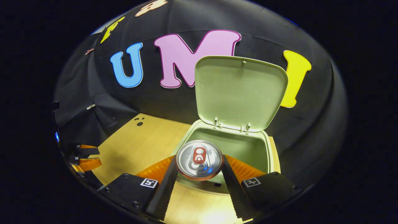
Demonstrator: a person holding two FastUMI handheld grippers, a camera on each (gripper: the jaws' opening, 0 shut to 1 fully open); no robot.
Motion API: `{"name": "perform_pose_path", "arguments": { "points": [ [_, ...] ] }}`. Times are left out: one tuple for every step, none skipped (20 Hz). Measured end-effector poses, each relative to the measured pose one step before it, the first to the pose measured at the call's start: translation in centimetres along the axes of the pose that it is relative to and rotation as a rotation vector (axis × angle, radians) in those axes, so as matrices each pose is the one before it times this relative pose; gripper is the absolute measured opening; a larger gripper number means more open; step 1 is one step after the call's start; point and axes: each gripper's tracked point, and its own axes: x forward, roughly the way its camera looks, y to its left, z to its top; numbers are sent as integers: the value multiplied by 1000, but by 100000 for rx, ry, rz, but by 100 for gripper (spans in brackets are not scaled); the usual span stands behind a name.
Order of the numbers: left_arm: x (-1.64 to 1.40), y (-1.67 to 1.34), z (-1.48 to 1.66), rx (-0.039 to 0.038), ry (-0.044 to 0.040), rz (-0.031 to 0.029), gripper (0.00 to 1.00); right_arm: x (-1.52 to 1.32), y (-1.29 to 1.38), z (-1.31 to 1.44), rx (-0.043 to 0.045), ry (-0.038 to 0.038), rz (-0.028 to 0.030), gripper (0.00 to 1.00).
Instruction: Press the lid of the desktop garbage bin to open it, pick up the crumpled paper on the desktop and throw it into the bin, then pick up the pop can on the desktop and drop it into the bin, and finally close the garbage bin lid.
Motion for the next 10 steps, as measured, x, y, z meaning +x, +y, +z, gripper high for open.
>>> {"name": "perform_pose_path", "arguments": {
  "points": [
    [45,95,39,-371,66,234,86,70,-2,-123,591,172,29,83],
    [72,39,-106,-397,151,148,86,117,-56,-97,354,332,70,83],
    [100,14,75,-329,137,105,86,61,-168,-152,245,167,-374,84],
    [-8,103,-44,-189,51,43,86,111,-118,-68,139,199,-188,84],
    [58,-65,46,16,110,-58,86,-72,-57,-64,163,33,-217,84],
    [72,35,-21,159,83,-117,86,14,-86,-27,145,-62,-144,84],
    [2,-22,-7,155,52,-131,86,-35,-89,-63,-101,4,-307,84],
    [40,-98,-28,182,87,-164,86,-58,-195,37,-260,-480,-734,84],
    [3,42,-16,186,96,-19,86,-107,-33,-19,-126,-51,-203,84],
    [36,-75,-14,84,88,-83,86,-157,-5,47,183,-173,-299,84]
  ]
}}
